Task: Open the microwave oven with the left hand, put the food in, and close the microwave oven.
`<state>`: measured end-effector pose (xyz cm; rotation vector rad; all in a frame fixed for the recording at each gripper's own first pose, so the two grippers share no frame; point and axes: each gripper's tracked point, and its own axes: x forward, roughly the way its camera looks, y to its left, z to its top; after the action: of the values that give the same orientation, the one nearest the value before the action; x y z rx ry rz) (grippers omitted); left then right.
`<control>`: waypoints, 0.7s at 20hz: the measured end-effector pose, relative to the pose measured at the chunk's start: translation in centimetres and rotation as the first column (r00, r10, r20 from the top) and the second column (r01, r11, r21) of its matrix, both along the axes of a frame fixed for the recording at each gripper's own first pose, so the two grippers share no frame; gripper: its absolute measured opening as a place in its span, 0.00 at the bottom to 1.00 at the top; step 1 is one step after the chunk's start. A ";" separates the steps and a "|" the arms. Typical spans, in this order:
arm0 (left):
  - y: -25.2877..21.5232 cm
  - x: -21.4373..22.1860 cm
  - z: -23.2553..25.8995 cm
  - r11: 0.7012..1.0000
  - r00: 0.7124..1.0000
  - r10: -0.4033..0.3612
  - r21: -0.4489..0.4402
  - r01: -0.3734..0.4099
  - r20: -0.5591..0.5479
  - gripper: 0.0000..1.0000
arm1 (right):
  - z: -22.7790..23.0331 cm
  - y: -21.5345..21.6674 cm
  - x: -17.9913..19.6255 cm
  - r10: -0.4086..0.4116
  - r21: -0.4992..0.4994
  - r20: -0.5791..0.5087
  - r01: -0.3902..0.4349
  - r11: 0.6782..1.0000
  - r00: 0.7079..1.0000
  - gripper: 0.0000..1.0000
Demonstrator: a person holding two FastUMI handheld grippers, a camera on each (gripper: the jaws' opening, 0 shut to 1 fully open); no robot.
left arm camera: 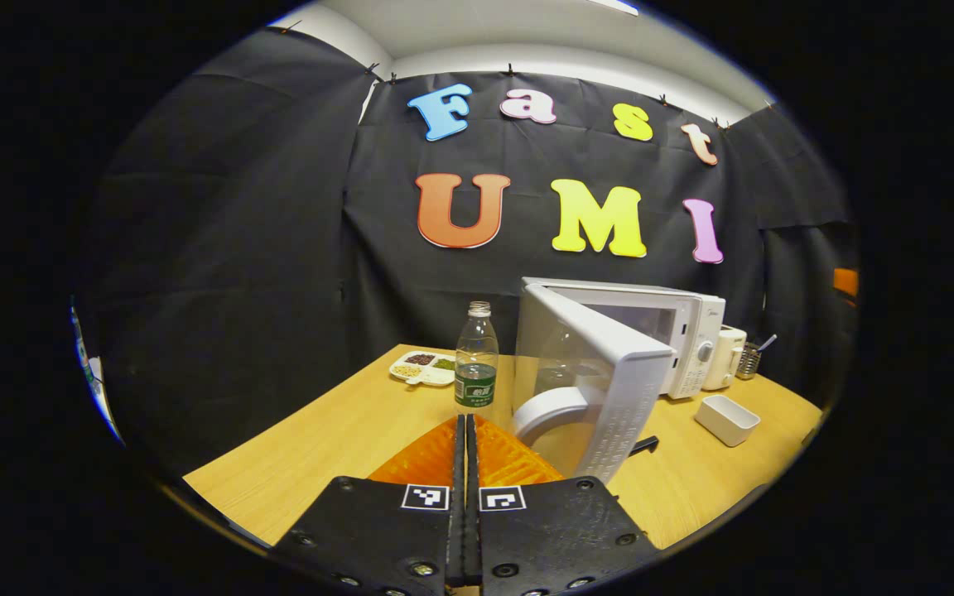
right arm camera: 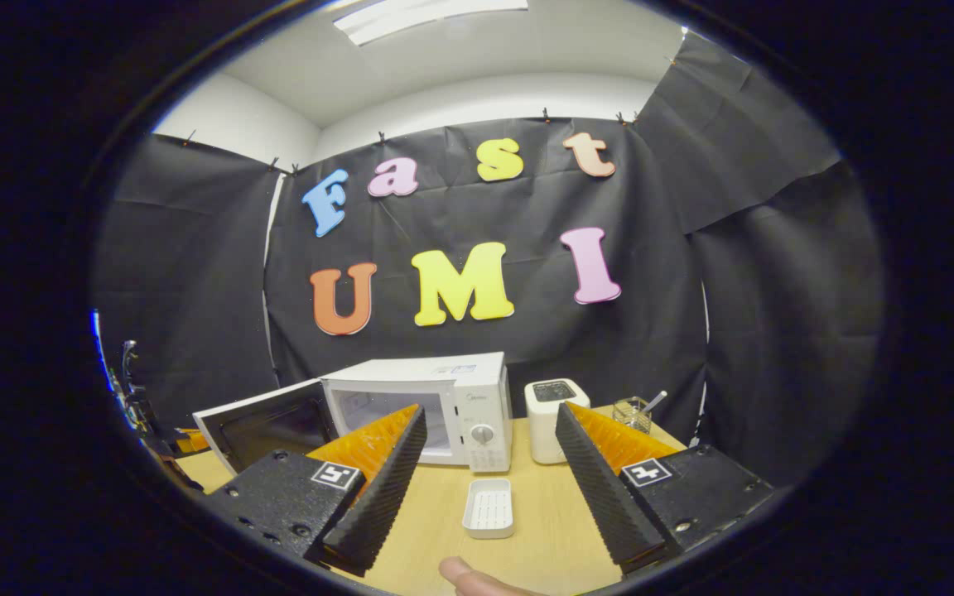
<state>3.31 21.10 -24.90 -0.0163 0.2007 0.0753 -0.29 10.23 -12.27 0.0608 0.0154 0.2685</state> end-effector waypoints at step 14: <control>-16.2 3.8 -1.1 0.953 0.955 -0.296 -0.071 0.294 -0.019 0.00 | 4.3 -7.0 0.6 -0.143 -0.055 0.108 0.149 0.987 0.984 0.99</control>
<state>7.15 4.93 -26.04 -0.0518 0.2336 -0.2300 0.34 3.22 -8.01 -0.0151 -0.0833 0.1241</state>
